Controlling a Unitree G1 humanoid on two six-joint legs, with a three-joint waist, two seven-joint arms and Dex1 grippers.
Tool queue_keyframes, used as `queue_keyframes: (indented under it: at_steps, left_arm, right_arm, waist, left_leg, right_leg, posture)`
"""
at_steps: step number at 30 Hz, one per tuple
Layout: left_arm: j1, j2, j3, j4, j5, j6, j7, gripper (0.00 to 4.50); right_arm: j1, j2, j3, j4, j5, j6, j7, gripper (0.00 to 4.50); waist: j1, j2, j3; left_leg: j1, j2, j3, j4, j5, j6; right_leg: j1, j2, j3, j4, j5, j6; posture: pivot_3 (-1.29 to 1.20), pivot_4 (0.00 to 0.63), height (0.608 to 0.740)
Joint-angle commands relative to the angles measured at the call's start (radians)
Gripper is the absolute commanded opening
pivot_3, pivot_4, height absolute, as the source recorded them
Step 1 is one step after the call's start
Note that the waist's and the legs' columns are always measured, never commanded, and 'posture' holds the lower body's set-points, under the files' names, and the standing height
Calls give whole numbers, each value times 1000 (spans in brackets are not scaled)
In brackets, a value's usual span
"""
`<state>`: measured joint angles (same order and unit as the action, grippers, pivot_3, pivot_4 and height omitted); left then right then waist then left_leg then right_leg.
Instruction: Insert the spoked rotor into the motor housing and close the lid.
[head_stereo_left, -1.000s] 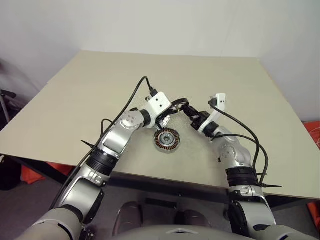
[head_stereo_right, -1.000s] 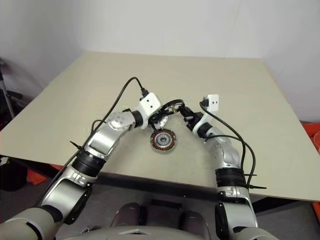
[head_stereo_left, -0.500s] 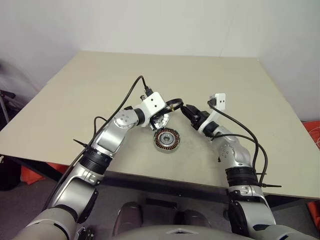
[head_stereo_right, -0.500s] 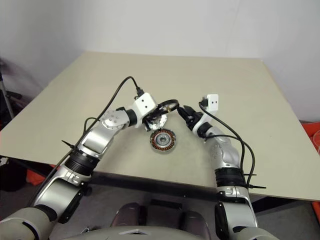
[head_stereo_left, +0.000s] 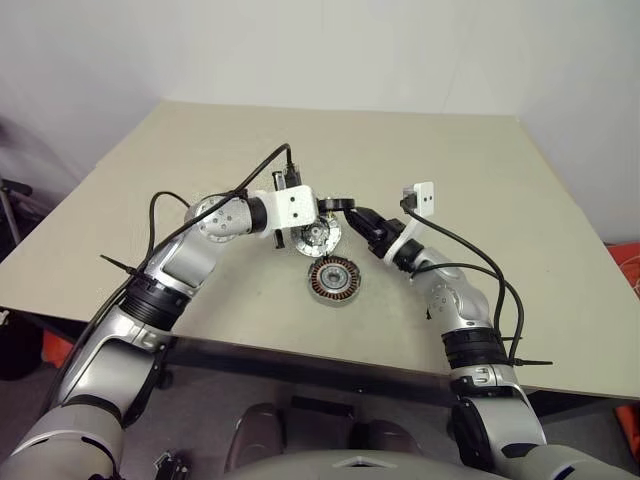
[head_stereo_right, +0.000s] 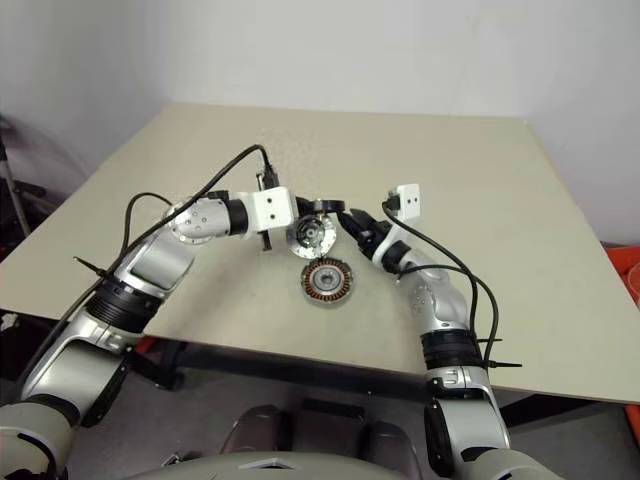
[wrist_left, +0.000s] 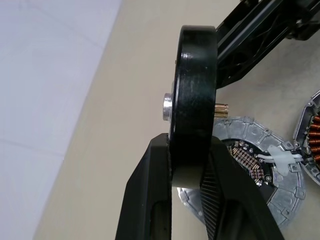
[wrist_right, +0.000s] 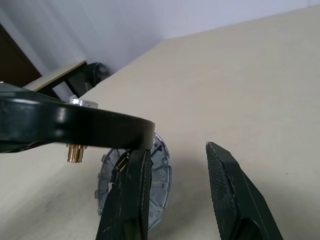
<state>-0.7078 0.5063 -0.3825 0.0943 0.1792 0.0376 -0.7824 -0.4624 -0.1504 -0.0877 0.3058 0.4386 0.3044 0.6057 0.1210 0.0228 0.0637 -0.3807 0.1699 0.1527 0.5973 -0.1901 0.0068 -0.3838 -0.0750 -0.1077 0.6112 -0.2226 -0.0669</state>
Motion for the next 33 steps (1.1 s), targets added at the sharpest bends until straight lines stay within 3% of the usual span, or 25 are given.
queue_keyframes:
  at_steps: [1,6,12,15,22,29,33]
  left_arm:
    - [7,-3,-44,-110,-12,-92,-82,393]
    - [5,-19,-25,-120,-58,-50,-113,393]
    - [-12,-36,-10,-118,-87,-9,-148,393]
    - [-13,-44,-7,-106,-79,-7,-146,393]
    - [-2,-62,-2,-101,-64,-7,-145,393]
    - [16,-74,4,-115,-47,4,-130,393]
    - [23,-77,10,-120,-42,11,-127,393]
  right_arm:
    - [-14,-20,-66,2,1,-30,-54,1908]
    - [-19,-34,-71,28,-21,-20,-91,1908]
    - [-107,-88,-124,218,-109,-41,-319,1908]
    - [-146,-123,-153,262,-106,-53,-364,1908]
    - [-166,-196,-110,284,-121,-8,-308,1908]
    - [-152,-188,-85,259,-78,-13,-232,1908]
    - [-145,-179,-50,248,-99,-27,-223,2869]
  waist:
    - [0,0,0]
    - [0,0,0]
    - [-2,0,0]
    - [-2,0,0]
    - [1,0,0]
    - [0,0,0]
    - [1,0,0]
  left_leg:
    - [0,0,0,0,0,0]
    - [0,0,0,0,0,0]
    - [1,0,1,0,2,-3]
    - [1,0,1,0,2,-4]
    - [0,0,1,0,2,-3]
    - [0,0,1,0,2,-3]
    - [-1,0,1,1,2,-3]
  right_leg:
    - [0,0,0,0,0,0]
    - [0,0,0,1,0,0]
    - [-2,0,1,5,0,-2]
    - [-2,0,1,6,-1,-2]
    - [-3,0,1,6,-1,-3]
    - [-4,0,1,7,-1,-3]
    - [-4,0,1,7,-1,-3]
  posture:
    - [0,0,740]
    - [0,0,740]
    - [0,0,740]
    - [0,0,740]
    - [0,0,740]
    - [0,0,740]
    - [0,0,740]
